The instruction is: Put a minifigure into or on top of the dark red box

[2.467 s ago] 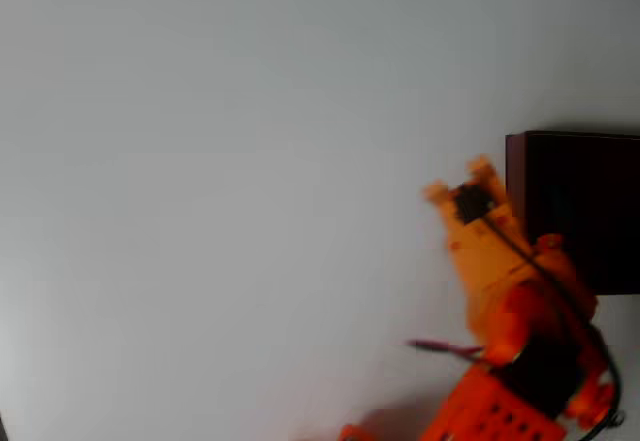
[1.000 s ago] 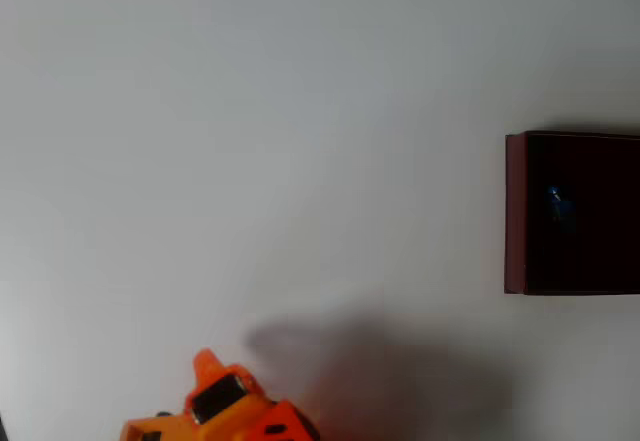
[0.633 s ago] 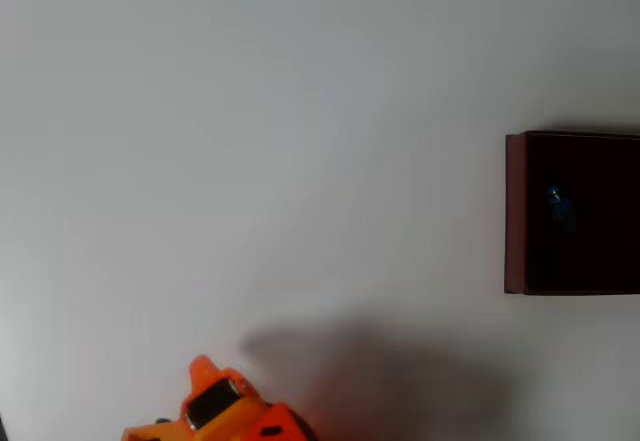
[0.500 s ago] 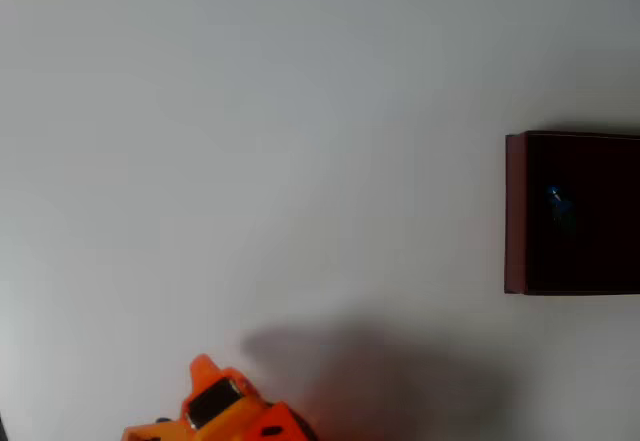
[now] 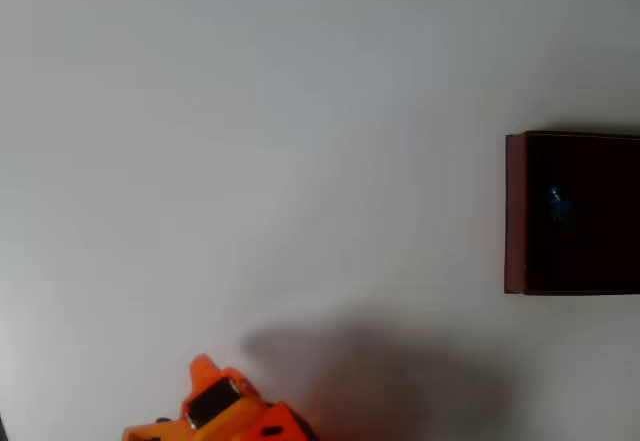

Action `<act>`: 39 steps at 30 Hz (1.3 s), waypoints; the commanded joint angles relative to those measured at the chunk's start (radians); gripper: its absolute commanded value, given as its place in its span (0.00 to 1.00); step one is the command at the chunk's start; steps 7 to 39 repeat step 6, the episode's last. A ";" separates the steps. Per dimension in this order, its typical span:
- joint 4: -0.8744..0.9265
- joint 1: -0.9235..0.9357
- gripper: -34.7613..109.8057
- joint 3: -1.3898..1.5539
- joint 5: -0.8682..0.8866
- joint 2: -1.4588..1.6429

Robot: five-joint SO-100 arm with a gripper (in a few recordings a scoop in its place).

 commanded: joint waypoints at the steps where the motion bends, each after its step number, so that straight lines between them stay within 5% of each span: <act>1: 0.026 -0.009 0.24 -0.002 0.015 0.015; 39: 0.026 -0.009 0.24 -0.002 0.015 0.015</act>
